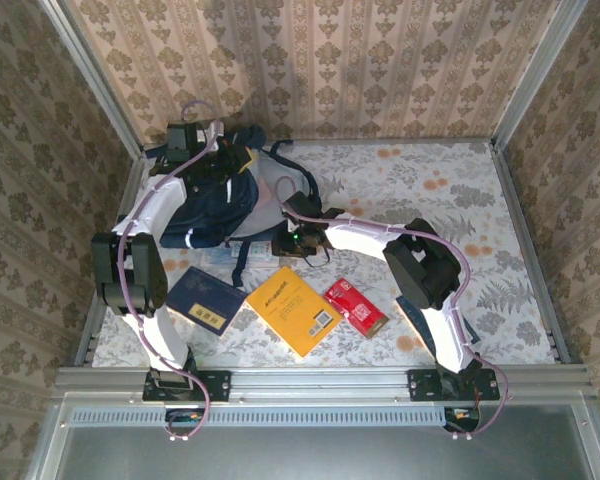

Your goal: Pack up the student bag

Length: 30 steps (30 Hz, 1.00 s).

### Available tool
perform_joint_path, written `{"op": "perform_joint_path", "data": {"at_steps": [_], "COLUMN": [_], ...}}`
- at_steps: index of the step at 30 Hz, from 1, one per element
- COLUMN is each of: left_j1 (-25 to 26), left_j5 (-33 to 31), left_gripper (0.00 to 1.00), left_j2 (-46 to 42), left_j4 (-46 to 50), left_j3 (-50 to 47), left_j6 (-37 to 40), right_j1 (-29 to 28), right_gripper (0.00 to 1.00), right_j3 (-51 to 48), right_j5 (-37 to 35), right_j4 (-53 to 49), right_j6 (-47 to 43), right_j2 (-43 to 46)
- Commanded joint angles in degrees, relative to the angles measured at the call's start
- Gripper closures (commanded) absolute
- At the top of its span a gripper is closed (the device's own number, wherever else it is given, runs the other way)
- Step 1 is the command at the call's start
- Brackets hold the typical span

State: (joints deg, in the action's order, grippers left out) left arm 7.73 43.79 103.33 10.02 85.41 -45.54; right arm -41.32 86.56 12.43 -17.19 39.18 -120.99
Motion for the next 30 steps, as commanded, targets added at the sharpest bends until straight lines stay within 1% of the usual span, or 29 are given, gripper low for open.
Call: {"op": "perform_joint_path", "data": {"at_steps": [1, 2, 4, 7, 13, 19, 20, 24, 25, 27, 30], "left_j1": [-1.2, -1.5, -2.2, -2.9, -2.9, -2.7, -2.7, -2.6, -2.5, -2.6, -2.6], "left_j5": [1.2, 1.3, 1.6, 2.1, 2.3, 2.4, 2.4, 2.5, 2.5, 2.6, 2.4], "left_gripper": [1.00, 1.00, 1.00, 1.00, 1.00, 1.00, 1.00, 1.00, 1.00, 1.00, 1.00], "left_j2": [-0.3, -0.3, -0.4, -0.3, -0.1, 0.2, 0.2, 0.1, 0.1, 0.1, 0.2], "left_j4": [-3.0, -3.2, -4.1, -5.8, -6.3, -6.4, -6.4, -6.4, -6.2, -6.2, -5.9], "left_j3": [-0.4, -0.5, -1.0, -1.8, -2.2, -2.2, -2.2, -2.2, -2.1, -2.0, -2.0], "left_j6": [-1.8, -2.1, -3.2, -4.8, -5.3, -5.4, -5.4, -5.3, -5.2, -5.0, -5.0], "right_j1": [-0.3, -0.2, -0.3, -0.3, -0.3, -0.5, -0.5, -0.6, -0.6, -0.4, 0.1], "right_gripper": [0.64, 0.64, 0.64, 0.64, 0.63, 0.66, 0.68, 0.91, 0.95, 1.00, 1.00], "right_j3": [-1.5, -1.6, -2.3, -2.8, 0.3, 3.0, 3.5, 4.2, 4.2, 4.2, 4.0], "right_j5": [-5.5, -7.2, -7.6, -5.2, -1.7, 1.1, 1.2, 0.9, 0.7, 0.1, -0.9], "right_j4": [-3.7, -4.7, -4.9, -3.0, -2.9, -2.5, -2.7, -3.3, -3.5, -3.9, -4.7], "right_j6": [0.7, 2.4, 4.7, 7.0, 8.0, 8.2, 8.3, 8.3, 8.0, 7.7, 7.4], "right_j2": [5.2, 5.5, 5.4, 3.9, -1.0, -4.3, -4.7, -5.0, -4.7, -3.6, -0.9]}}
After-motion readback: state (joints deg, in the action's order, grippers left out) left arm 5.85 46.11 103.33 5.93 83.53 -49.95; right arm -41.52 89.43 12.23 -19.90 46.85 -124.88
